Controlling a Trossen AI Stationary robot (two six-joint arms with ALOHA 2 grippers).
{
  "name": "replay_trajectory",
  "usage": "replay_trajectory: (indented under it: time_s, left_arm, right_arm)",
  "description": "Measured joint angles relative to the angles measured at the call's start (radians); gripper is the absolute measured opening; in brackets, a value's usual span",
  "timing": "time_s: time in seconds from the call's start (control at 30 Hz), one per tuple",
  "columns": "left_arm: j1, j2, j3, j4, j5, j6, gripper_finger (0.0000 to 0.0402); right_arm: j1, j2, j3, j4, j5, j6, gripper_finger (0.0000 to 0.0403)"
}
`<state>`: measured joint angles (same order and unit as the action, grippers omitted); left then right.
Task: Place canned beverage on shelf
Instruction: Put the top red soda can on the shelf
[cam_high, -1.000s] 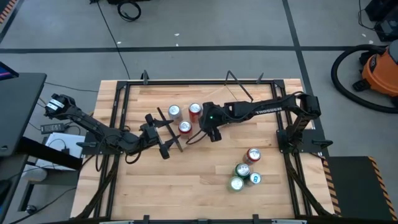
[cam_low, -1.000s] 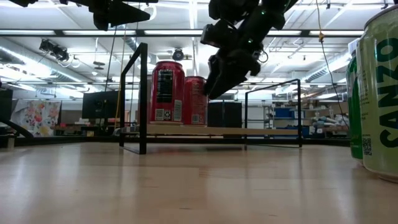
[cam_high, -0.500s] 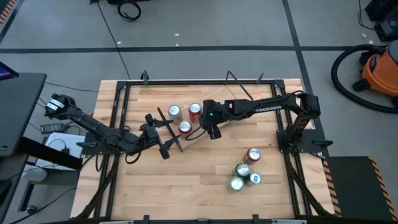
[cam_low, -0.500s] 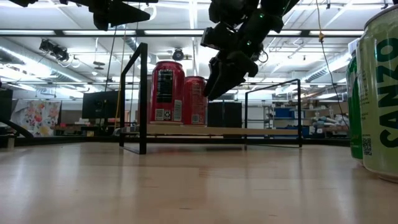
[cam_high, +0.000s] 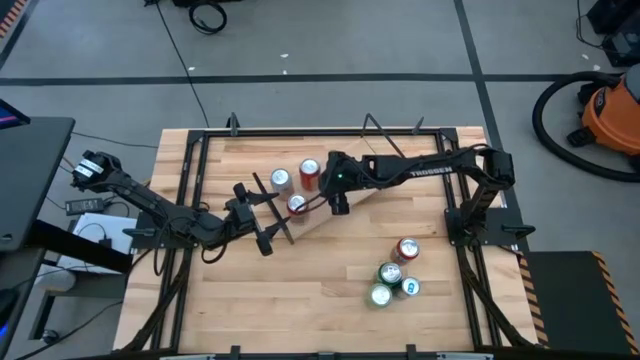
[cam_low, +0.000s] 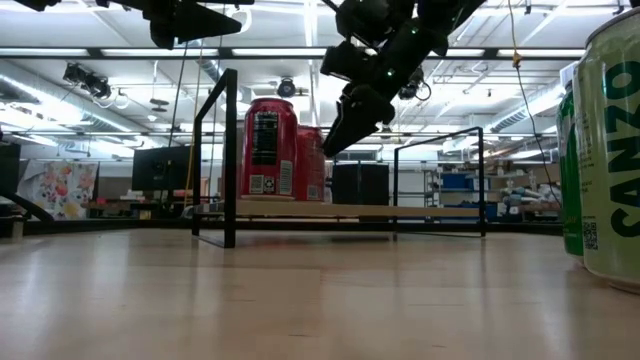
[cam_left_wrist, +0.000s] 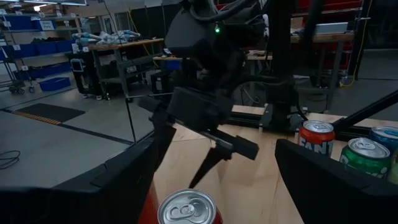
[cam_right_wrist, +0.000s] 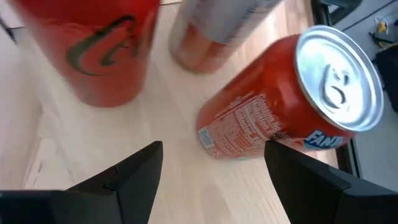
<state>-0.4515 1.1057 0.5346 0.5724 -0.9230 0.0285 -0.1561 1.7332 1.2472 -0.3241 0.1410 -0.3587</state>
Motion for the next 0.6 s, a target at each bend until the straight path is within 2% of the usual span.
replay_trajectory:
  time_s: [0.2,0.4,0.6]
  left_arm:
    - [0.000,0.000,0.000,0.000,0.000,0.000,0.0336]
    - [0.000,0.000,0.000,0.000,0.000,0.001,0.0336]
    - [0.000,0.000,0.000,0.000,0.000,0.000,0.0336]
  right_arm:
    - [-0.009,-0.001,0.000,-0.016,0.007,0.066,0.0292]
    - [0.037,-0.004,0.027,-0.060,0.192,0.018,0.0292]
    - [0.036,-0.004,0.163,-0.185,0.144,0.013,0.0292]
